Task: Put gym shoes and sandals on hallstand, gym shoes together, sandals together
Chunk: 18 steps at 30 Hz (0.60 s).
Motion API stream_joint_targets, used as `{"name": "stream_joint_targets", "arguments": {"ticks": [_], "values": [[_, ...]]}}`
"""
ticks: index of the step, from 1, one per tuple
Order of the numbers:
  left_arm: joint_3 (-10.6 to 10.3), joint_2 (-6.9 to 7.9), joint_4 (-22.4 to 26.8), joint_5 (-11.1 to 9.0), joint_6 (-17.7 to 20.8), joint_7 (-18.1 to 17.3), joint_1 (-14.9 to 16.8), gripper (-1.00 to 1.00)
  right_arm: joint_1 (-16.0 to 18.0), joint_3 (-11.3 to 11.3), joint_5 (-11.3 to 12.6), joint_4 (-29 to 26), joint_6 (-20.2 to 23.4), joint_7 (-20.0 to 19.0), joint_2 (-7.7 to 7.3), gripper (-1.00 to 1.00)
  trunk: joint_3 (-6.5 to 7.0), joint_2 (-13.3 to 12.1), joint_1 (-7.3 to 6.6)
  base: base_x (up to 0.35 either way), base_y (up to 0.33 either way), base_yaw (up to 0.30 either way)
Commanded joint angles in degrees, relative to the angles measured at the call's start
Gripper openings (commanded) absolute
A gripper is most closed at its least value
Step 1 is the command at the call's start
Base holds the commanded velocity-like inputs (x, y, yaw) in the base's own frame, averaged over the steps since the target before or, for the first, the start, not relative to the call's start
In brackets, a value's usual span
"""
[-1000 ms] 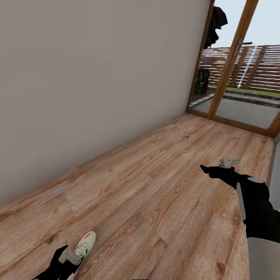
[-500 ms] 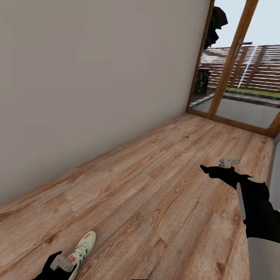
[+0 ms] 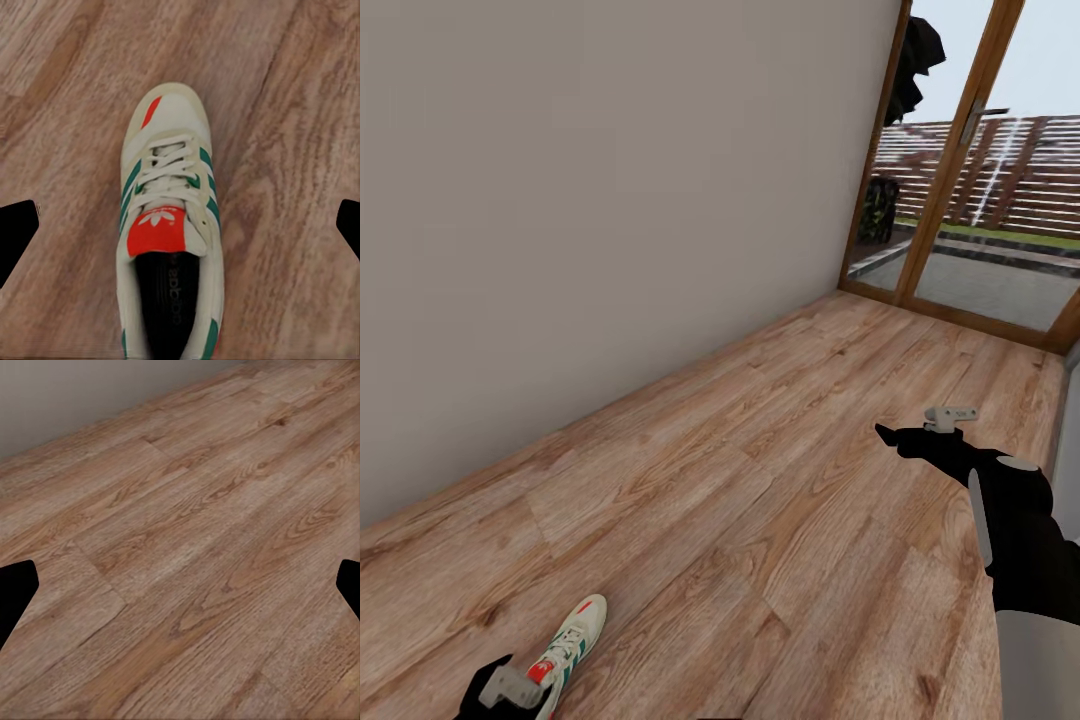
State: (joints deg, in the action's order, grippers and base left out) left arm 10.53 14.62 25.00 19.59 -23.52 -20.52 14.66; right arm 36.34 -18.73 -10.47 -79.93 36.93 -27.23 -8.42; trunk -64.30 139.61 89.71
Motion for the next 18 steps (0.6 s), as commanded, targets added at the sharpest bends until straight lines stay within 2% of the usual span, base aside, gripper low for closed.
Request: {"name": "stream_joint_targets", "arguments": {"ticks": [1, 2, 5, 6, 18], "values": [[1.0, -0.06, -0.1, 0.5, -0.3, -0.4, 0.0, 1.00, 0.0, -0.1, -0.6, -0.1, 0.2, -0.5, -0.01, 1.00, -0.05, 0.0, -0.01, 0.000, 0.000, 0.000], [2.3, -0.15, -0.3, 0.4, -0.3, -0.3, 0.0, 1.00, 0.0, -0.1, -0.6, -0.1, 0.2, -0.5, -0.01, 1.00, -0.05, 0.0, -0.01, 0.000, 0.000, 0.000], [4.4, -0.34, -0.4, 0.4, -0.4, -0.3, 0.0, 1.00, 0.0, -0.1, -0.7, -0.1, 0.2, -0.5, -0.06, 1.00, -0.05, 0.0, -0.01, 0.000, 0.000, 0.000], [6.6, -0.56, -0.6, 0.4, -0.4, -0.4, 0.0, 1.00, 0.0, -0.1, -0.7, -0.1, 0.2, -0.5, -0.04, 1.00, -0.05, 0.0, -0.01, 0.000, 0.000, 0.000], [8.4, -0.81, -0.8, 0.4, -0.3, -0.3, 0.0, 1.00, 0.0, -0.2, -0.7, -0.8, 0.2, -0.5, 0.03, 1.00, -0.07, 0.0, -0.01, 0.000, 0.000, 0.002]]}}
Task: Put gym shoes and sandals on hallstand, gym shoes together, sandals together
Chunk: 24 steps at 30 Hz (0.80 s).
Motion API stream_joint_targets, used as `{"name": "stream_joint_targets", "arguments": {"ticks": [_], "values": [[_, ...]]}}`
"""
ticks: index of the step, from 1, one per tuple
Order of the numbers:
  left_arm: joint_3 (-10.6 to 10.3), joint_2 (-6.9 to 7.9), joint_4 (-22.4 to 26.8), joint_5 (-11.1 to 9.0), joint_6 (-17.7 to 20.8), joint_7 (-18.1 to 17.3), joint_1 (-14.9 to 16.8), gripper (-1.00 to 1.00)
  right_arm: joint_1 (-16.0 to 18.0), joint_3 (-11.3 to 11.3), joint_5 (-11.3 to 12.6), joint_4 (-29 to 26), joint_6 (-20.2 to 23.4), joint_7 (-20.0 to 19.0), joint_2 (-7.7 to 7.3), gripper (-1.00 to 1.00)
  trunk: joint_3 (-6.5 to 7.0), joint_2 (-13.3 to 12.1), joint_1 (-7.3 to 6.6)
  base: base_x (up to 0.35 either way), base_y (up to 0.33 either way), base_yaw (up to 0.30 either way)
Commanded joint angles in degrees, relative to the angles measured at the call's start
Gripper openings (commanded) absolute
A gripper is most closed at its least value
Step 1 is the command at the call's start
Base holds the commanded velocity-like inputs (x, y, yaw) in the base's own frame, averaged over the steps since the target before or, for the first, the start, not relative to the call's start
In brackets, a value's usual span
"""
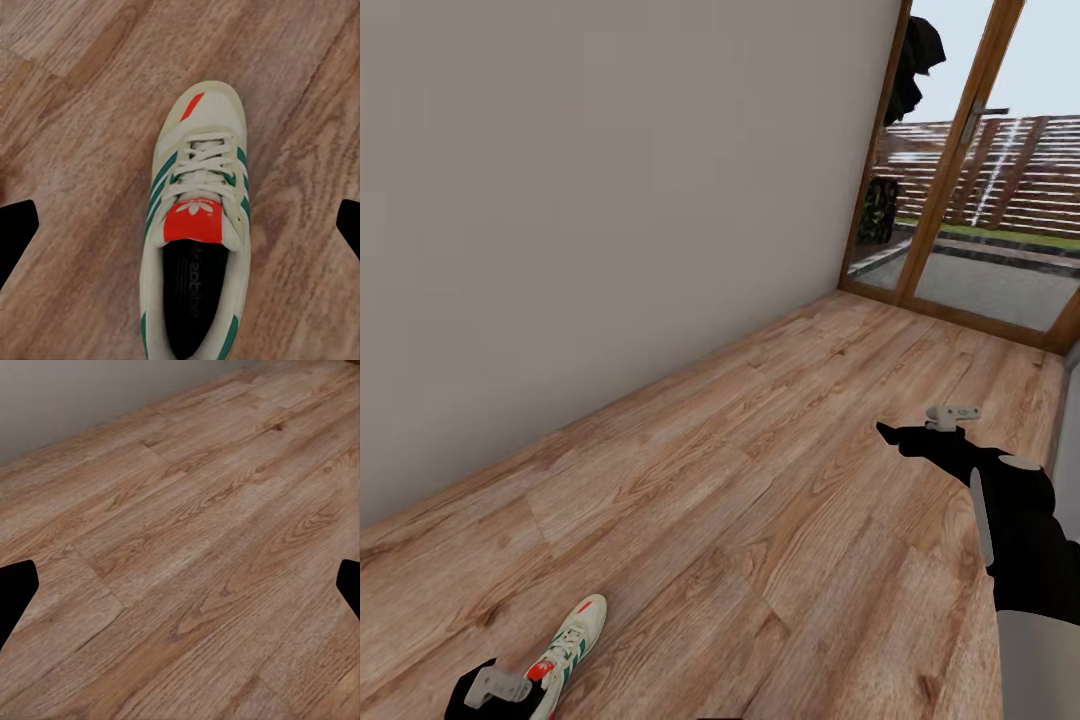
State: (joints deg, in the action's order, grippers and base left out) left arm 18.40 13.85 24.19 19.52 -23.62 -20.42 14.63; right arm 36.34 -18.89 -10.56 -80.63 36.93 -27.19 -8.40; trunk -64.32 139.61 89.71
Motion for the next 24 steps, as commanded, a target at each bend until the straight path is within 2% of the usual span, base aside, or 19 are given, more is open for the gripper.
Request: {"name": "stream_joint_targets", "arguments": {"ticks": [1, 11, 15, 24], "values": [[0.6, -0.05, 0.0, 0.4, -0.2, -0.4, 0.1, 1.00, 0.0, -0.1, -0.6, -0.2, 0.2, -0.5, 0.03, 1.00, -0.09, 0.0, -0.01, 0.000, 0.000, 0.074], [0.5, -0.13, 0.5, 0.5, -0.1, -0.2, 0.1, 1.00, 0.0, -0.3, -0.6, -0.3, 0.2, -0.6, -0.10, 1.00, -2.35, 3.6, 1.97, 0.000, 0.000, 0.130], [0.5, -0.14, 0.6, 0.5, -0.2, -0.2, 0.1, 1.00, 0.0, -0.3, -0.6, -0.3, 0.2, -0.5, -0.12, 1.00, -3.59, 3.7, 2.07, 0.000, 0.000, 0.039], [0.6, -0.14, 0.8, 0.5, -0.2, -0.3, 0.1, 1.00, 0.0, -0.4, -0.6, -1.3, 0.2, -0.5, -0.13, 1.00, -4.03, 3.7, 2.10, 0.000, 0.000, -0.011]]}}
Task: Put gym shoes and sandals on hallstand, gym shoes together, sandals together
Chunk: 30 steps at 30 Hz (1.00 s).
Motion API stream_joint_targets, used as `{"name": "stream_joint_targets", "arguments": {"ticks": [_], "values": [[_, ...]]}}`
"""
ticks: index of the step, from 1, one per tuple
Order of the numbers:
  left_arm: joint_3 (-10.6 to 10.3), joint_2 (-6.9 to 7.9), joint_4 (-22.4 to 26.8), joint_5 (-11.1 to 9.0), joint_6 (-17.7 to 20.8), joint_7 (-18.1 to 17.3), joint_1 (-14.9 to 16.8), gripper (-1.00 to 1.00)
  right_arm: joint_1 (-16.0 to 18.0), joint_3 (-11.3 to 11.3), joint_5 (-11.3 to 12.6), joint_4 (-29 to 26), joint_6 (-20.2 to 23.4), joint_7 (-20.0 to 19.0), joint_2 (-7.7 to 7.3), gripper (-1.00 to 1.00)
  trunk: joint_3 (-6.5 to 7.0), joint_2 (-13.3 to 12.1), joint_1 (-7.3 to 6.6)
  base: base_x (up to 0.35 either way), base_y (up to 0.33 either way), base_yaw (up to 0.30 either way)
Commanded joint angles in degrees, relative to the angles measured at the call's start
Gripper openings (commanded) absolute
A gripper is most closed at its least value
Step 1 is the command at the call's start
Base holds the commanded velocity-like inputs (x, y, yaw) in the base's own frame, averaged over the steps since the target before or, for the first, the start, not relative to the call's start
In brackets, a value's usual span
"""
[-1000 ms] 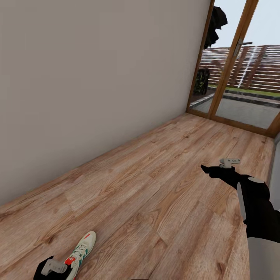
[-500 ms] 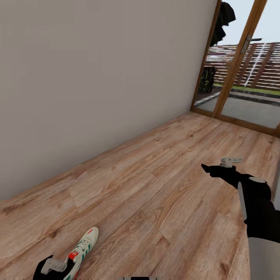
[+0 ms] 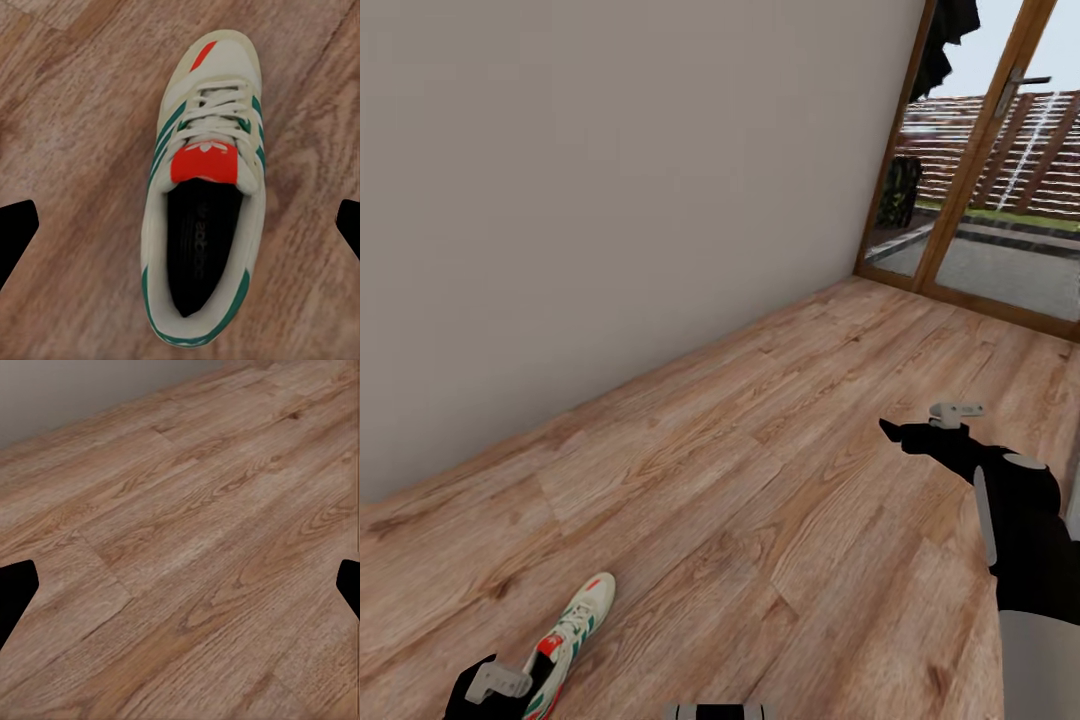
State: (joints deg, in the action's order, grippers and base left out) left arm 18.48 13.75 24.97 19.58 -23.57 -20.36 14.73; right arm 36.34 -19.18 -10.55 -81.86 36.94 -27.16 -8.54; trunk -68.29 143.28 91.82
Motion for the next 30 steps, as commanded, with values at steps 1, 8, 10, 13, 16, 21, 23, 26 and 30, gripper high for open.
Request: {"name": "stream_joint_targets", "arguments": {"ticks": [1, 8, 10, 13, 16, 21, 23, 26, 30], "values": [[0.5, -0.04, 0.0, 0.5, -0.2, -0.4, 0.0, 1.00, 0.0, -0.1, -0.6, -0.1, 0.2, -0.5, 0.01, 1.00, -0.34, 0.0, 0.01, 0.000, 0.000, -0.127], [0.5, -0.04, 0.1, 0.5, -0.3, -0.4, 0.0, 1.00, 0.0, -0.1, -0.6, -0.1, 0.2, -0.5, 0.01, 1.00, -2.43, 0.1, 0.19, 0.000, 0.000, -0.141], [0.5, -0.04, 0.1, 0.5, -0.3, -0.4, 0.0, 1.00, 0.0, -0.1, -0.6, -0.1, 0.2, -0.5, 0.01, 1.00, -2.59, 0.1, 0.19, 0.000, 0.000, -0.127], [0.5, -0.03, 0.1, 0.5, -0.3, -0.4, 0.0, 1.00, 0.1, -0.1, -0.6, -0.2, 0.2, -0.5, 0.01, 1.00, -2.69, 0.1, 0.19, 0.000, 0.000, -0.053], [0.5, 0.01, 0.1, 0.5, -0.3, -0.4, 0.0, 1.00, 0.1, -0.1, -0.6, -0.2, 0.2, -0.5, 0.01, 1.00, -2.73, 0.1, 0.19, 0.000, 0.000, -0.022], [0.6, 0.04, 0.1, 0.5, -0.3, -0.4, 0.0, 1.00, 0.1, -0.1, -0.6, -0.2, 0.2, -0.5, 0.01, 1.00, -3.72, 0.2, 0.29, 0.000, 0.000, -0.007], [0.6, 0.04, 0.1, 0.5, -0.3, -0.4, 0.0, 1.00, 0.1, -0.1, -0.6, -0.2, 0.2, -0.5, 0.01, 1.00, -4.27, 0.2, 0.35, 0.000, 0.000, -0.002], [0.6, 0.04, 0.1, 0.5, -0.3, -0.4, 0.0, 1.00, 0.1, -0.1, -0.6, -0.2, 0.2, -0.5, 0.01, 1.00, -5.16, 0.3, 0.42, 0.000, 0.000, 0.000], [0.6, 0.04, 0.1, 0.5, -0.3, -0.4, 0.0, 1.00, 0.1, -0.1, -0.6, -0.2, 0.2, -0.5, 0.01, 1.00, -6.16, 0.3, 0.50, 0.000, 0.000, 0.000]]}}
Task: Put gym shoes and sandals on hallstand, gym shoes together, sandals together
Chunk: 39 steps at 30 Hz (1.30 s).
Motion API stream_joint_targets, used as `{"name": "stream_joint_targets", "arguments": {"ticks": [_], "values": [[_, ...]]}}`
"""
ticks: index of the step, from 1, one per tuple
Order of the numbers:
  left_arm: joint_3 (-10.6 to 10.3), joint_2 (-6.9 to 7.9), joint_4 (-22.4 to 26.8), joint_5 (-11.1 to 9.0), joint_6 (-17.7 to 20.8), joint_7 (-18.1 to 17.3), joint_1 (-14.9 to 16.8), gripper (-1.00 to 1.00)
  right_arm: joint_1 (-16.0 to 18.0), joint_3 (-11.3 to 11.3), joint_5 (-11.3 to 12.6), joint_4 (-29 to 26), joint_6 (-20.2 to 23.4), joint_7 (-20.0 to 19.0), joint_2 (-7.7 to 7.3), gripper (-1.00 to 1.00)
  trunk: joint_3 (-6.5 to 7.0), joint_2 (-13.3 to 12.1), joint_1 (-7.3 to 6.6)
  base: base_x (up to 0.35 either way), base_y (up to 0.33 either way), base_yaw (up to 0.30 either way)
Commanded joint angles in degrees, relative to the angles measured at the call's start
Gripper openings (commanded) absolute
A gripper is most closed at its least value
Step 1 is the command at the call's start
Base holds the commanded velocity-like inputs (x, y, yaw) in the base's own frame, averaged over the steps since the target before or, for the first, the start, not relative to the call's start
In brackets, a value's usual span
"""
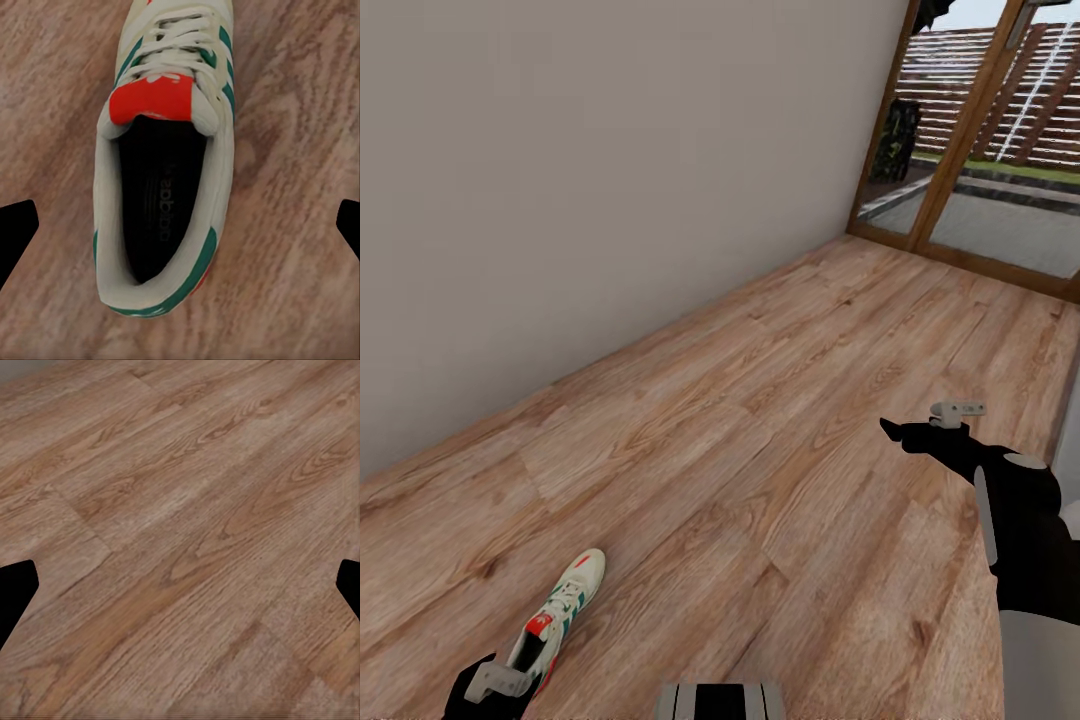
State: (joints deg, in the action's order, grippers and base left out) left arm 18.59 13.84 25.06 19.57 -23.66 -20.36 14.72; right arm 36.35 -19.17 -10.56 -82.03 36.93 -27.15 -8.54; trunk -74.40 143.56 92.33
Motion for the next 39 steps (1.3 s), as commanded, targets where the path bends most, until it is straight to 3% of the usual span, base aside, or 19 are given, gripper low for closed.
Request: {"name": "stream_joint_targets", "arguments": {"ticks": [1, 6, 16, 39], "values": [[0.5, -0.05, 0.0, 0.5, -0.2, -0.4, 0.0, 1.00, 0.0, -0.1, -0.6, -0.1, 0.2, -0.5, 0.01, 1.00, -0.08, 0.0, -0.01, 0.000, 0.000, 0.000], [0.5, -0.05, 0.0, 0.5, -0.2, -0.4, 0.0, 1.00, 0.0, -0.1, -0.6, -0.1, 0.2, -0.6, 0.01, 1.00, -0.17, 0.0, -0.01, 0.000, 0.000, 0.000], [0.5, -0.05, 0.0, 0.5, -0.2, -0.3, 0.0, 1.00, 0.0, -0.1, -0.6, -0.1, 0.2, -0.6, 0.01, 1.00, -2.48, 0.1, 0.19, 0.000, 0.000, 0.000], [0.5, -0.05, 0.1, 0.5, -0.2, -0.3, 0.0, 1.00, 0.0, -0.1, -0.6, -0.1, 0.2, -0.6, 0.01, 1.00, -2.74, 0.1, 0.19, 0.065, 0.000, 0.000]]}}
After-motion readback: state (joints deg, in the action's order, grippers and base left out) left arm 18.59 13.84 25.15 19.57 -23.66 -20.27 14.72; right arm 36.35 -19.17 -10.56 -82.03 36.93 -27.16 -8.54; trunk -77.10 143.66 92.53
